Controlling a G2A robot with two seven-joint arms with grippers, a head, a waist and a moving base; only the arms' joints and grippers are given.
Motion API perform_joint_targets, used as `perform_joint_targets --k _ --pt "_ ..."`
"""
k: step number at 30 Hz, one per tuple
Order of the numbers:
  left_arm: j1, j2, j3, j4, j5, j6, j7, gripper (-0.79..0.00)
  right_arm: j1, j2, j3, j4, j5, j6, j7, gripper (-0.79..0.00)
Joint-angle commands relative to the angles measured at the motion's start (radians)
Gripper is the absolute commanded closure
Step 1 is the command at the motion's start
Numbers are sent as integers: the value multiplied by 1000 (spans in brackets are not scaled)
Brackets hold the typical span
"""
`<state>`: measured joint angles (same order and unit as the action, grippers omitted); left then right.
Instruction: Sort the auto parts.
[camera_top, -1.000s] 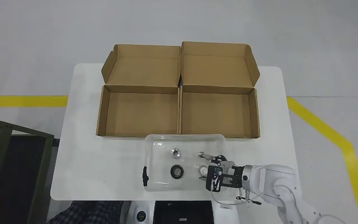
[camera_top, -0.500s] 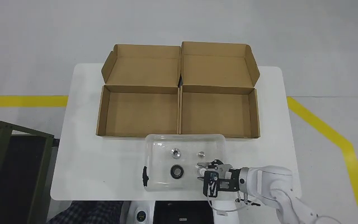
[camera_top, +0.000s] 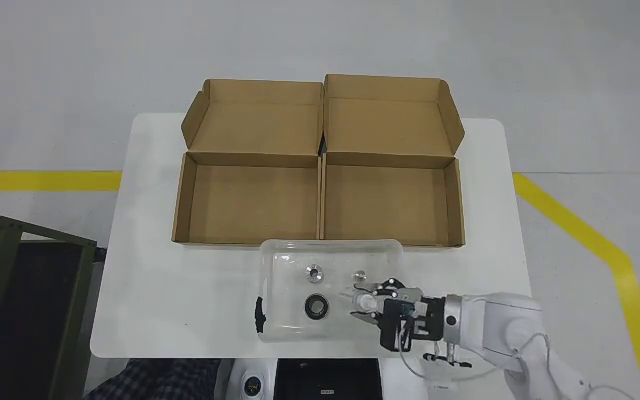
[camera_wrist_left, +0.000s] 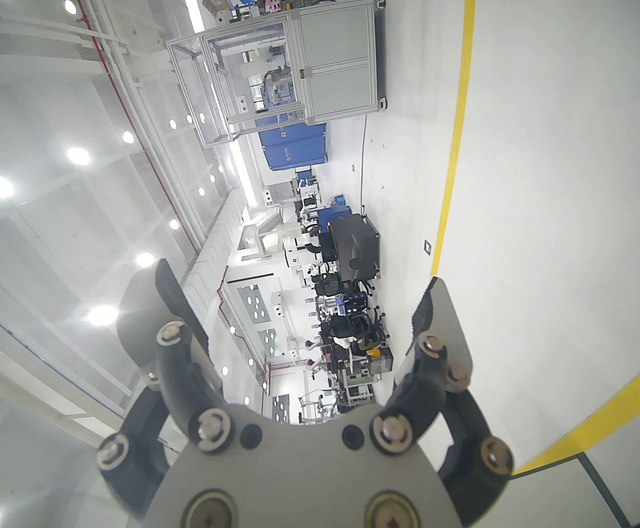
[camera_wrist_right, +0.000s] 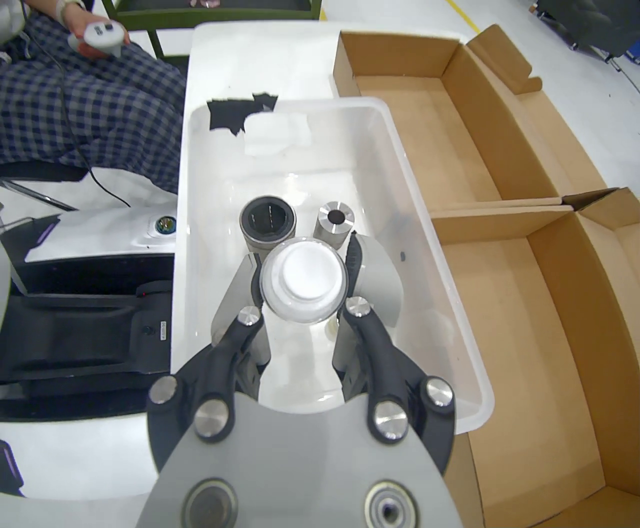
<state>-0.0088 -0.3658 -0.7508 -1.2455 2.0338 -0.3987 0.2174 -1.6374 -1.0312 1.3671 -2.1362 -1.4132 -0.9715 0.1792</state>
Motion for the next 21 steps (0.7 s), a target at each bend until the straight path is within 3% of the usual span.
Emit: perform_joint_targets --k 1,10,21 --pt "0 0 0 0 0 0 0 -785 7 0 6 12 32 15 -20 0" --pt "0 0 0 0 0 0 0 -785 64 -11 -1 73 245 142 -139 0" --pt "0 0 0 0 0 0 0 -785 134 -28 1 110 502 333 -167 0"
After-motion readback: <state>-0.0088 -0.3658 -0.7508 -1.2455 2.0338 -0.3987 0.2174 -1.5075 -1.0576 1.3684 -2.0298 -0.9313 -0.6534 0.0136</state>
